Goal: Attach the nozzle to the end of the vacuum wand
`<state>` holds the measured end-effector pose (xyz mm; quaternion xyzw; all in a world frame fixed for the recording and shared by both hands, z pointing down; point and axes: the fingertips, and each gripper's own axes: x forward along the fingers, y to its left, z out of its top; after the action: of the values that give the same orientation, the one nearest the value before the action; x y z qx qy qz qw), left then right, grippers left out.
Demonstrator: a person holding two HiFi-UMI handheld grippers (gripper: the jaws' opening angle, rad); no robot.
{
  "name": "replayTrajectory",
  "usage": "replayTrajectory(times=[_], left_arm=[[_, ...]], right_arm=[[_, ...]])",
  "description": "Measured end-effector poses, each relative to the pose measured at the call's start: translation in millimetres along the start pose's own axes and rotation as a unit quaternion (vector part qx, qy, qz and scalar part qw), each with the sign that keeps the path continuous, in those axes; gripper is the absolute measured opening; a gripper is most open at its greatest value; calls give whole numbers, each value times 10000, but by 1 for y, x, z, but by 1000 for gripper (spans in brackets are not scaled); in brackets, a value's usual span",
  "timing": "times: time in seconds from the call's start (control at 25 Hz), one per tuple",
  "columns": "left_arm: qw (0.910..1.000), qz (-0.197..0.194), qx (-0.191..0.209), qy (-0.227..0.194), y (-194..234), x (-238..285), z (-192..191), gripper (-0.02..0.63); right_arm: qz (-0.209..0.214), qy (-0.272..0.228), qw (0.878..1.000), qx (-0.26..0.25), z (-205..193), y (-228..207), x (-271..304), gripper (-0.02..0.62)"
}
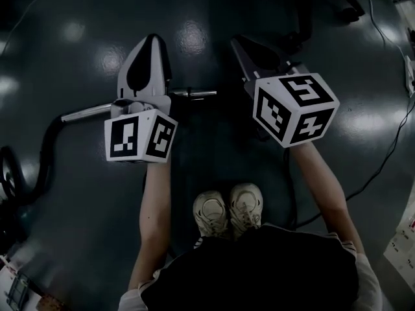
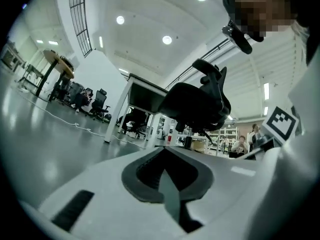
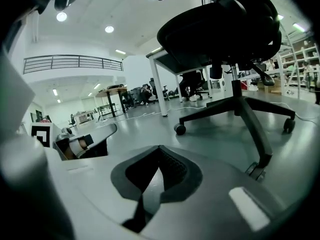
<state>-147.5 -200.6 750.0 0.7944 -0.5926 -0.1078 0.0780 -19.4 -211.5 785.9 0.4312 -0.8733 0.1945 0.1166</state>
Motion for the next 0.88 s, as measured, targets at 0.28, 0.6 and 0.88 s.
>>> replayTrajectory(times=[0.28, 0.6, 0.88], left_arm=[[9997, 4, 237, 96, 5, 7, -14, 2], [9989, 3, 461, 88, 0, 15, 91, 2], [9941, 421, 866, 497, -53, -8, 359, 2]], right_arm=[[204, 153, 9988, -413, -10, 4, 16, 8], [1162, 142, 9917, -539, 101, 70, 12, 8], [888, 446, 9868, -1279, 340, 156, -105, 8]])
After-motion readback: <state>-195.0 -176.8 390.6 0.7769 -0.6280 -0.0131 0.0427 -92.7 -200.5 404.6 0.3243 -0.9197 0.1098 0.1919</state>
